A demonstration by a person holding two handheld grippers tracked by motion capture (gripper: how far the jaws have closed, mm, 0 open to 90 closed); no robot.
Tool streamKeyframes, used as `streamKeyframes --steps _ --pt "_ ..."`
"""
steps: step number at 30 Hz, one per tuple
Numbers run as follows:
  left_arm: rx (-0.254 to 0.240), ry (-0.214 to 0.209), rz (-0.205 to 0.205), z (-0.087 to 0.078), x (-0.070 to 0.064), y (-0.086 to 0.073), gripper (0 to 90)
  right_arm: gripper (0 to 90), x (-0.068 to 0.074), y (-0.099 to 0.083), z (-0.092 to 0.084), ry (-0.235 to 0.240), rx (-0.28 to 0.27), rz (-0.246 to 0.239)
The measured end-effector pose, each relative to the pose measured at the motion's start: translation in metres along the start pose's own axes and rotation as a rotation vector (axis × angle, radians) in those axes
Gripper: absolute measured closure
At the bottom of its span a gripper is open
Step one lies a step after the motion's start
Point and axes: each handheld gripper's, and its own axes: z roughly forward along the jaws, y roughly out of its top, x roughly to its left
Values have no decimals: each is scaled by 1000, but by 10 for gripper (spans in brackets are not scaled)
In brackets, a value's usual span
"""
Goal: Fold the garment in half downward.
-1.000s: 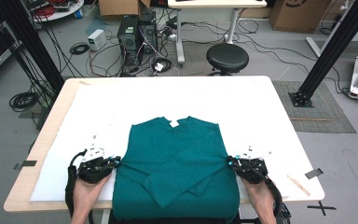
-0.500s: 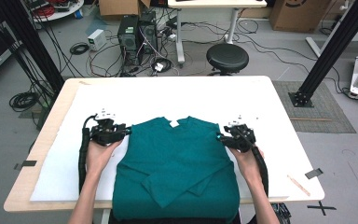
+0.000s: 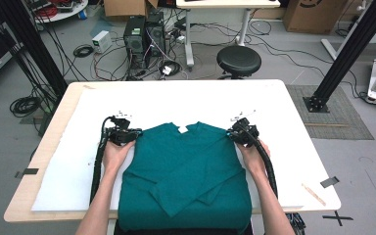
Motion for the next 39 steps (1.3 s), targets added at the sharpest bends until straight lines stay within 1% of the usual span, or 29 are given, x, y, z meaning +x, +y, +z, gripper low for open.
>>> streamKeyframes --steps 2,4,7,8,9,11,12,13,14,15,16,17,18,19,20,21,23,24,26,28,29,31,32,33,34,36,37,38,39 --pt "-8 8 -18 0 2 -1 870 873 -4 -2 2 -14 -2 4" --pt "-14 10 -26 0 3 -2 870 874 -9 -4 3 2 -15 32" --pt "-14 6 -31 0 5 -2 869 874 -7 -3 3 -16 -14 14" --pt "-22 -1 -46 0 6 -3 869 874 -6 -3 3 -27 -12 10" --pt "-23 -7 -53 0 7 -3 869 873 -6 -3 3 -29 -12 15" --pt "-24 -4 -43 0 6 -3 867 852 -8 -4 4 -16 -20 38" --pt "-20 -8 -30 0 6 -3 858 807 -9 -4 3 -14 -21 49" --pt "-18 2 -7 -3 6 -2 822 728 -9 -4 2 -19 -21 53" --pt "-34 -3 -16 -5 5 -2 734 644 -10 -5 -1 -22 -26 76" --pt "-57 -27 -22 -8 7 -2 692 597 -11 -6 -3 -12 -39 83" --pt "-85 -48 -39 -12 8 -1 655 534 -13 -7 -6 -4 -54 94" --pt "-103 -59 -42 -17 9 0 620 479 -12 -8 -9 -3 -70 109" --pt "-117 -58 -30 -21 8 1 574 442 -12 -9 -13 1 -80 114" --pt "-126 -48 -4 -27 7 2 534 412 -11 -11 -18 8 -95 116" --pt "-130 -43 11 -30 6 3 496 372 -9 -13 -23 12 -116 115" --pt "-133 -53 26 -34 6 3 472 350 -7 -16 -28 9 -129 112" --pt "-131 -78 52 -38 6 3 466 312 -3 -21 -34 25 -154 116" --pt "-132 -89 59 -39 5 3 465 311 -1 -25 -38 34 -161 116" --pt "-81 -127 76 -38 7 5 464 303 3 -34 -44 43 -181 100" --pt "-58 -128 98 -33 6 6 450 303 7 -41 -48 51 -196 96" --pt "-54 -122 97 -29 7 5 423 303 8 -44 -50 57 -204 101" --pt "-37 -138 88 -20 11 4 405 303 12 -51 -54 67 -230 103" --pt "-1 -140 75 -14 14 3 400 303 12 -53 -54 72 -237 104" --pt "66 -122 76 -7 17 5 399 303 13 -55 -54 81 -239 109" --pt "86 -113 83 -4 18 5 388 303 14 -57 -54 87 -241 112" --pt "70 -106 111 -4 18 10 383 303 16 -60 -54 90 -240 118" --pt "65 -107 135 -4 17 12 383 303 17 -61 -54 88 -244 119" --pt "46 -121 143 -4 17 13 383 303 17 -61 -54 86 -243 121" --pt "45 -141 145 -3 17 13 383 303 18 -62 -54 85 -244 121"
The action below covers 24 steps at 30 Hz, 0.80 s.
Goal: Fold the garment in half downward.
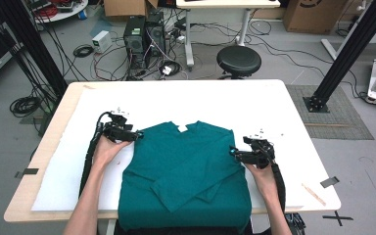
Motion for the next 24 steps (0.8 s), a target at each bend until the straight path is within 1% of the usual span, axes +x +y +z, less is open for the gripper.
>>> streamKeyframes --steps 1,2,3,4,5,7,8,9,10,11,12,16,19,22,24 --pt "9 -13 4 1 0 0 385 303 0 0 0 -1 -4 -4" --pt "23 -9 17 2 -1 0 384 303 1 -1 0 -2 -3 4" --pt "34 4 32 3 -1 0 385 304 1 -1 0 -2 -5 2" --pt "40 3 41 5 -2 0 385 305 1 -2 -1 -1 -8 4" --pt "38 -4 35 6 -2 -1 385 305 2 -2 -1 -5 -11 -5" --pt "46 -6 44 8 -1 -1 391 305 2 -2 -1 -8 -9 -7" --pt "42 -7 49 8 -2 -2 393 305 2 -2 -2 -6 -7 -4" --pt "41 -7 57 8 -2 -2 400 306 1 -2 -3 -8 -16 -11" --pt "40 -12 67 8 -3 -2 413 306 0 -2 -3 -10 -18 -5" --pt "40 -16 70 7 -3 -2 432 306 0 -2 -4 -10 -19 0" --pt "35 -21 75 7 -3 -3 438 306 -1 -3 -5 -12 -23 -4" --pt "33 -32 88 6 -3 -4 463 307 -2 -3 -6 -17 -28 10" --pt "33 -33 98 6 -4 -5 488 306 -4 -3 -6 -16 -31 -1" --pt "38 -41 110 5 -6 -5 531 306 -4 -3 -5 -15 -24 11" --pt "37 -52 106 5 -7 -5 578 307 -3 -3 -5 -15 -20 12"
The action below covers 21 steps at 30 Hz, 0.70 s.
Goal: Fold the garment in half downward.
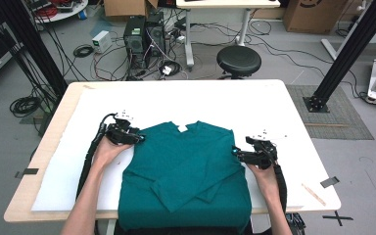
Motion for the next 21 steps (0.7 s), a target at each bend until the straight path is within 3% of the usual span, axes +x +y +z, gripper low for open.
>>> streamKeyframes --steps 5,10,13,16,18,21 --pt "1 -14 3 0 1 0 635 307 0 0 1 -1 2 -5" --pt "-16 -40 -19 0 4 -2 685 307 1 0 1 -2 4 -7" --pt "-43 -35 5 0 3 -5 673 307 1 0 0 0 2 -3" --pt "-49 -12 -32 0 0 -7 657 307 1 0 0 -1 -1 -7" --pt "-28 -4 -37 0 -1 -4 649 307 1 1 0 1 -1 -8" --pt "-5 0 -74 1 -2 0 641 308 2 1 0 0 0 -11"
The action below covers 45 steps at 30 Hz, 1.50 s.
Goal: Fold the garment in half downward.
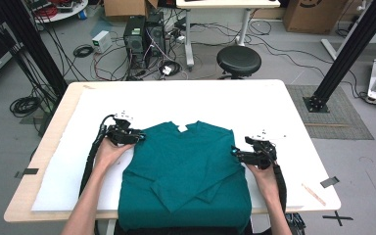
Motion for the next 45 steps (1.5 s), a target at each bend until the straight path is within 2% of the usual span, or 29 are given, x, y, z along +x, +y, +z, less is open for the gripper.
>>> streamKeyframes --steps 1,4,6,8,9,13,14,19,22,24,26,28,29,33,36,43,45 --pt "10 6 -4 0 -1 1 628 308 0 0 0 1 -4 -4" --pt "31 33 19 0 -5 4 643 308 1 1 1 4 -1 -5" --pt "25 25 1 0 -4 3 679 308 1 1 0 5 0 -3" --pt "28 -2 0 -1 -3 2 725 308 1 0 0 3 1 -2" --pt "30 -12 5 -2 -3 2 777 308 1 0 0 3 1 0" --pt "28 9 12 -1 -7 2 808 308 1 0 0 1 3 0" --pt "24 10 19 -1 -7 1 807 308 1 0 1 1 4 0" --pt "-5 -30 2 -2 -2 -4 784 308 0 0 0 3 5 2" --pt "-21 -25 13 -3 -2 -5 812 309 -1 0 0 2 7 6" --pt "-35 -4 28 -2 -5 -7 823 308 -3 0 0 3 9 6" --pt "-61 3 11 -2 -5 -10 827 308 -3 0 0 -1 11 13" --pt "-59 14 9 -3 -7 -10 830 308 -5 1 2 -6 10 14" --pt "-57 20 16 -3 -8 -10 830 309 -5 2 4 -11 18 15" --pt "-57 5 -17 -3 -6 -10 829 339 -9 12 12 -15 63 2" --pt "-58 2 -17 -3 -5 -11 829 339 -14 24 22 -27 102 -9" --pt "-67 5 -1 -3 -6 -12 827 344 -23 47 48 2 181 -41" --pt "-68 1 -9 -3 -5 -12 826 351 -27 51 56 17 206 -42"
